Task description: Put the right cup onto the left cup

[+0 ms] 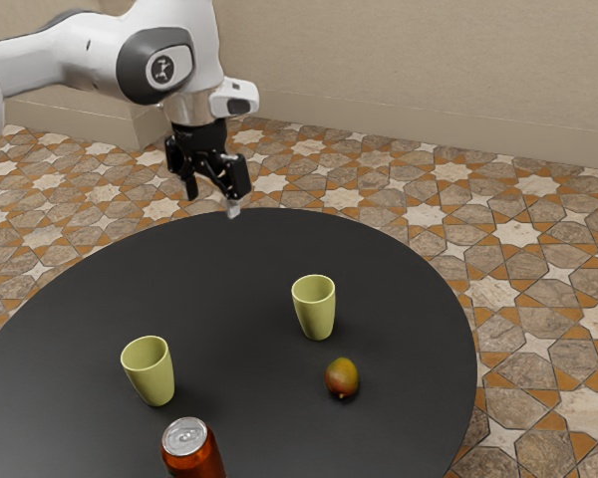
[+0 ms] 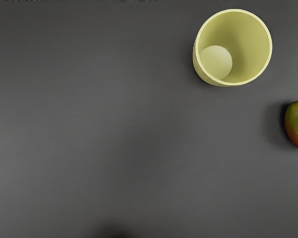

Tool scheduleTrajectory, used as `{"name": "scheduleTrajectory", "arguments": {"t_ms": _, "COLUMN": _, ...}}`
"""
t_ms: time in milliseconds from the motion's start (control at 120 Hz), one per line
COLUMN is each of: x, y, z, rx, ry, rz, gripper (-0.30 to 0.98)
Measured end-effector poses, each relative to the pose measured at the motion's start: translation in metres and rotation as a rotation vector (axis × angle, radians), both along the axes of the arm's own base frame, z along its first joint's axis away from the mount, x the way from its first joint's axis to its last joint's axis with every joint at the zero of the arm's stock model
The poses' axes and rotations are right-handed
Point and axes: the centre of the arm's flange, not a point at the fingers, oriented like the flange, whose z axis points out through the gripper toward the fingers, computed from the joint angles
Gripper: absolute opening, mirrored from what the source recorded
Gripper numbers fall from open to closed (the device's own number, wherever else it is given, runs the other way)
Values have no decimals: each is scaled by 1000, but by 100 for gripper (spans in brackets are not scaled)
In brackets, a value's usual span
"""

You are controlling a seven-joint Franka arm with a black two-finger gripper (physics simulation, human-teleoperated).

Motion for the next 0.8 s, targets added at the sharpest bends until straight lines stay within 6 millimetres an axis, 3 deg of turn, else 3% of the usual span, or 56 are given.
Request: {"name": "scheduleTrajectory", "arguments": {"t_ms": 800, "x": 53, "y": -52, "z": -118, "rx": -61, "ry": 41, "rz": -43, "gripper": 68}}
